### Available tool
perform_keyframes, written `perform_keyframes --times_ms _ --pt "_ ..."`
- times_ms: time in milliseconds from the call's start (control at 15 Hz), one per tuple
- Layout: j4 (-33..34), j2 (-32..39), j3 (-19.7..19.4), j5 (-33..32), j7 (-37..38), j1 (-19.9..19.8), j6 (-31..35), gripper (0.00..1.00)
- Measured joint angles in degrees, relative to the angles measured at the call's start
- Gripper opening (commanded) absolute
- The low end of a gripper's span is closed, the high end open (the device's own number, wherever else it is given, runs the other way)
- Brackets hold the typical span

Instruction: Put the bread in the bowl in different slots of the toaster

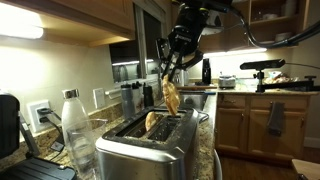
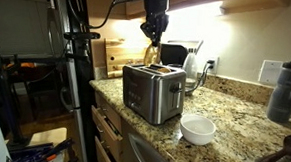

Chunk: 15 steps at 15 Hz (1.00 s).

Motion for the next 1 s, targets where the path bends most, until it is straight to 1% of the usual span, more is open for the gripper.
perform_keyframes --times_ms 1000 --pt "0.0 4.8 -0.2 6.1 -6.9 0.0 0.0 0.09"
